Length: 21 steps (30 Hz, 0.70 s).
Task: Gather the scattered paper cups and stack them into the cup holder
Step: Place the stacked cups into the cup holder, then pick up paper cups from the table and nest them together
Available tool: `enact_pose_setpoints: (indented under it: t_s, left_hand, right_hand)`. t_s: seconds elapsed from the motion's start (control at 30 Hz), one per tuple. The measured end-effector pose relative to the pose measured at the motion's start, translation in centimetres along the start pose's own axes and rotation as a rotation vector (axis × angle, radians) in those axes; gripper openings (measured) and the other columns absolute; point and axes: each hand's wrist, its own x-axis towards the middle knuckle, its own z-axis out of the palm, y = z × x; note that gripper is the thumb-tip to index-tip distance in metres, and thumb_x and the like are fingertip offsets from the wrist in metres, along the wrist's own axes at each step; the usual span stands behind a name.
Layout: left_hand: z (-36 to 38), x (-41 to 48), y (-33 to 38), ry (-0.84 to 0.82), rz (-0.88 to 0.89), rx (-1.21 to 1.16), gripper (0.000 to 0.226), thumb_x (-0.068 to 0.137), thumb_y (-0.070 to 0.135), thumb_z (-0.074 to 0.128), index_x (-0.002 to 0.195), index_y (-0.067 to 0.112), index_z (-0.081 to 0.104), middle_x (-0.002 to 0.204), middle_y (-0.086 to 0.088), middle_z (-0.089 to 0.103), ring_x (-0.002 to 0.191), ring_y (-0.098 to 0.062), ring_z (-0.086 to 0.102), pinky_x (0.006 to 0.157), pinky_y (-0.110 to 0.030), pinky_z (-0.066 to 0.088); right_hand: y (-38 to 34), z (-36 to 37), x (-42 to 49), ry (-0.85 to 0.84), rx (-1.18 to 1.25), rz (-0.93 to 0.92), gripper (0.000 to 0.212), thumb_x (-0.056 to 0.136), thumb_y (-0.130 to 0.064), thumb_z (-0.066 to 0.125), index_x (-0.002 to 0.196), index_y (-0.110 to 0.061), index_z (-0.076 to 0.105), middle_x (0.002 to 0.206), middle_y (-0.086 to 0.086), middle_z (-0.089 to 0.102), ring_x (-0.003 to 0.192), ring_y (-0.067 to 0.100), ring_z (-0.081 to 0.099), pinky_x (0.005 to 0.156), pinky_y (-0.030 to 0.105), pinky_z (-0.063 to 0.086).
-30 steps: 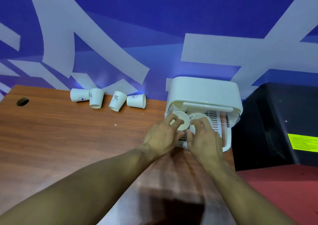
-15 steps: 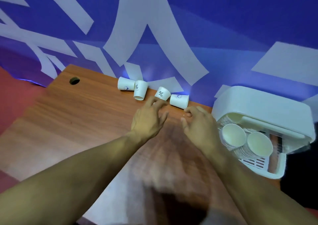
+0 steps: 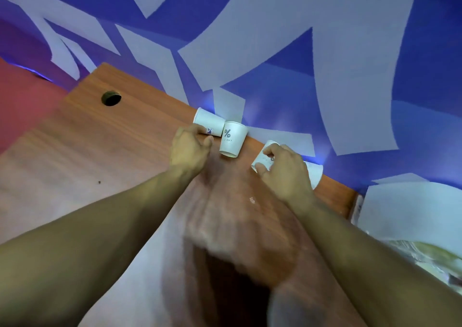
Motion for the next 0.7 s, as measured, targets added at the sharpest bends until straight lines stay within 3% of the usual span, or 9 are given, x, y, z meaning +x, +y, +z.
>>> enact_pose_setpoints:
  t_s: [0.13,0.2,0.33,0.5,0.6,0.7]
  left_hand:
    - [0.4,3.1,-1.3,-0.013,-0.075,-0.025,0.023,0.092,0.029,0.06,0.113,0.024,0.065,0.136,-0.003,0.045,0.114,-0.018,0.053,0.089,-0.02,0.032]
    - [0.6,4.4,-1.6,-0.041,-0.086,-0.052,0.021,0.092,0.026,0.059,0.112,0.023,0.063,0.136,-0.002,0.044,0.105,-0.018,0.054,0.088,-0.022,0.034]
    - [1.4,6.2,-1.8,-0.075,-0.15,-0.135,0.014,0.089,0.028,0.056,0.102,0.024,0.053,0.109,-0.002,0.06,0.085,-0.022,0.055,0.069,-0.029,0.039]
    - [2.3,6.2,-2.8,-0.149,-0.159,-0.169,0.012,0.088,0.026,0.06,0.091,0.024,0.049,0.085,0.007,0.06,0.091,-0.027,0.06,0.084,-0.043,0.051]
    - [2.1,5.3,-3.3,-0.092,-0.206,-0.112,0.013,0.085,0.024,0.061,0.084,0.022,0.048,0.08,0.003,0.058,0.091,-0.03,0.055,0.077,-0.04,0.047]
    - [1.4,3.8,-3.5,-0.065,-0.16,-0.092,0.014,0.084,0.022,0.058,0.083,0.02,0.044,0.077,0.0,0.058,0.088,-0.033,0.052,0.068,-0.037,0.04]
  right_hand:
    - [-2.8,1.7,4.7,-0.071,-0.056,-0.087,0.042,0.086,-0.035,0.064,0.124,-0.018,0.055,0.122,0.004,0.058,0.111,0.026,0.056,0.09,0.036,0.045]
    - [-4.0,2.5,6.6,-0.115,-0.067,-0.103,0.049,0.086,-0.034,0.065,0.13,-0.017,0.049,0.125,0.005,0.055,0.111,0.028,0.055,0.089,0.036,0.043]
    - [-5.2,4.3,9.3,-0.151,-0.12,-0.137,0.05,0.083,-0.035,0.067,0.124,-0.016,0.045,0.121,0.006,0.05,0.103,0.033,0.057,0.083,0.042,0.048]
    - [-5.3,6.0,10.2,-0.169,-0.206,-0.114,0.059,0.08,-0.035,0.074,0.124,-0.015,0.039,0.122,0.007,0.044,0.098,0.035,0.058,0.072,0.039,0.041]
    - [-5.5,6.6,9.4,-0.121,-0.188,-0.05,0.065,0.078,-0.035,0.077,0.124,-0.013,0.037,0.119,0.009,0.044,0.096,0.035,0.059,0.07,0.038,0.04]
    - [-5.2,6.5,7.6,-0.108,-0.137,-0.029,0.049,0.087,-0.026,0.068,0.126,-0.011,0.043,0.122,0.009,0.05,0.105,0.033,0.058,0.079,0.038,0.043]
